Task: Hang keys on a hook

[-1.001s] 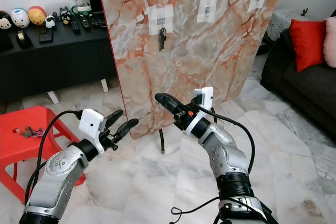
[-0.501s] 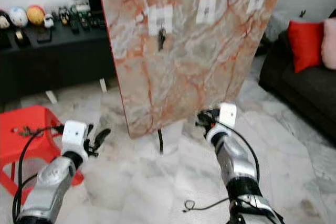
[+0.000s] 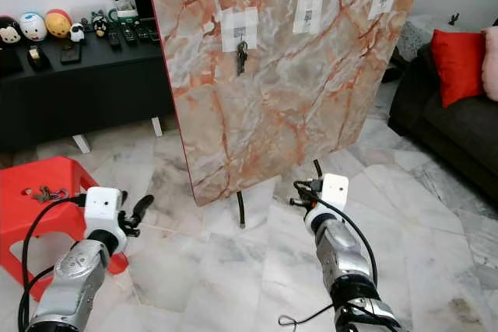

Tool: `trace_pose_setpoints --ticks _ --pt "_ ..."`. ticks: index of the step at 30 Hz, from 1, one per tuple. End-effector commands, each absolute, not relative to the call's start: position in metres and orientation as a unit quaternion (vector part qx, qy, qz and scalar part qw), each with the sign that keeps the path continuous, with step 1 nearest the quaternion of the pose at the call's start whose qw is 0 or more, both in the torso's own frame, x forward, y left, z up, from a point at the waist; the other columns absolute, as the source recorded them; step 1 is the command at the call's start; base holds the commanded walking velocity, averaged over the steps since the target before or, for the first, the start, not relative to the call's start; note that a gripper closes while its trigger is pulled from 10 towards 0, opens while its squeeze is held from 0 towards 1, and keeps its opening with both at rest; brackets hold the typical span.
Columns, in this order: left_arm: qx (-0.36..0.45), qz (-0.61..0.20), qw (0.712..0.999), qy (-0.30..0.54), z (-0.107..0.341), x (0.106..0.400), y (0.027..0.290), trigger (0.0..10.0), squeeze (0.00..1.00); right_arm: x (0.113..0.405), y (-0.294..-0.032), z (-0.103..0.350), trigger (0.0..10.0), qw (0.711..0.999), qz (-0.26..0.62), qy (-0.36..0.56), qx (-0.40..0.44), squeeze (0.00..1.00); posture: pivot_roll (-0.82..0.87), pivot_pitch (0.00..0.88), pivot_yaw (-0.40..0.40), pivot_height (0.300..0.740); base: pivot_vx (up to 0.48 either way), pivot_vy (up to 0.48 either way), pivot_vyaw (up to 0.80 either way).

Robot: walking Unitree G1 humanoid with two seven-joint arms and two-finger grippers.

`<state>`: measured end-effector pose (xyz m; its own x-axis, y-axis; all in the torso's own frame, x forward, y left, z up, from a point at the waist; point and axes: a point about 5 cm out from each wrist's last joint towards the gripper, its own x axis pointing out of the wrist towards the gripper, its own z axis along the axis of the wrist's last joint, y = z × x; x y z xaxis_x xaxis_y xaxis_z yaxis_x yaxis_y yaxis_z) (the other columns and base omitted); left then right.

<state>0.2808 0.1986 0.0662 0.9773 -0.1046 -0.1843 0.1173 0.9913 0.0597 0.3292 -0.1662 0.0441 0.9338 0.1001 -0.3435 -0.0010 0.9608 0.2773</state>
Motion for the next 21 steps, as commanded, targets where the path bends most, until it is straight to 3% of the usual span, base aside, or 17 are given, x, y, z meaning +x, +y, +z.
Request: trace_pose_setpoints --ticks 1,12,21 --pt "0.035 -0.061 0.995 0.074 0.071 0.283 0.196 10.0 0.0 0.335 -0.168 0.053 10.0 0.977 0.018 0.158 0.14 0.0 0.0 0.0 -0.062 0.74 0.0 0.0 0.0" --pt "0.033 -0.073 0.995 0.056 0.079 0.285 0.189 10.0 0.0 0.336 -0.167 0.054 10.0 0.978 0.004 0.152 0.145 0.0 0.01 0.0 -0.062 0.74 0.0 0.0 0.0" --pt "0.031 -0.076 0.995 0.048 0.082 0.284 0.188 10.0 0.0 0.339 -0.166 0.058 10.0 0.978 0.001 0.146 0.147 0.0 0.01 0.0 -0.064 0.74 -0.192 0.0 0.0"
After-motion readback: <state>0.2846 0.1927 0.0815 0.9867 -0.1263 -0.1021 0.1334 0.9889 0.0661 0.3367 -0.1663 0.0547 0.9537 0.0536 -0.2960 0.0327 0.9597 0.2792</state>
